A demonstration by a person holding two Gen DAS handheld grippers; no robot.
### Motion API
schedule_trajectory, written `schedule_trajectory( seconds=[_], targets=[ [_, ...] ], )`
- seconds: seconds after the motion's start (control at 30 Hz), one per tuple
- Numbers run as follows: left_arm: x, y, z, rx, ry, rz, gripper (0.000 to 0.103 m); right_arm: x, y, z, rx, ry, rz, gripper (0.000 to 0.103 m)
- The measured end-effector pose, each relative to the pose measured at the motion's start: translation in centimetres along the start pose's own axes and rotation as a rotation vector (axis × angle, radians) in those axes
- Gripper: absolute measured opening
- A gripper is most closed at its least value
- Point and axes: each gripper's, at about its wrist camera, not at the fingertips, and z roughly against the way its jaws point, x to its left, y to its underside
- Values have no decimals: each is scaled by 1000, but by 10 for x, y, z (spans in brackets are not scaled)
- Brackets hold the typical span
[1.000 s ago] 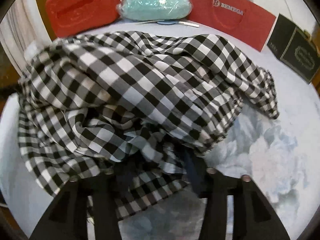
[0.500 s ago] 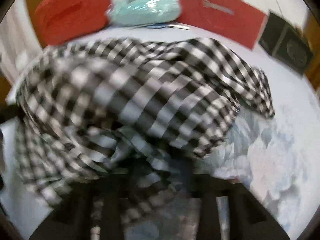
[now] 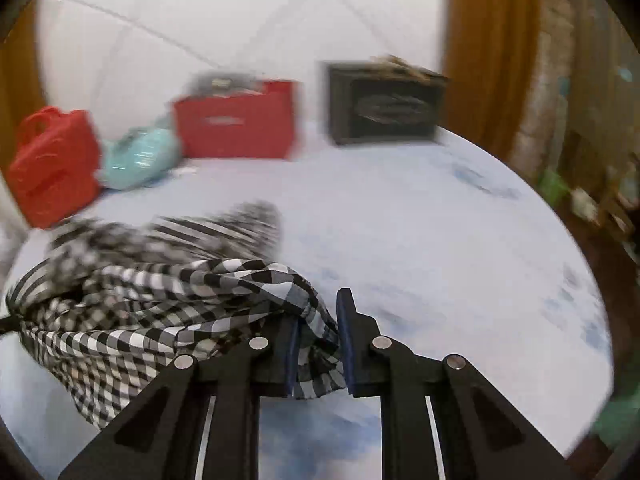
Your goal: Fold clothes
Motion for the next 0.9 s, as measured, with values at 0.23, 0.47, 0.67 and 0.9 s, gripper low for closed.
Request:
schedule_trajectory(
  seconds=[0.23, 0.47, 0.67, 0.9],
  targets=[
    [-65, -23, -4, -40, 61, -77, 60, -95, 48, -33, 155, 79, -110, 16],
    [-162, -46, -61, 33, 149, -217, 65, -100, 58, -63, 220, -35, -144, 16],
    [-222, -54, -111, 130, 170, -299, 65, -100, 67, -73, 246, -92, -156, 16],
    [-243, -36, -145, 218, 96, -384, 64, -99, 68, -78, 270, -121, -158, 21]
  ],
)
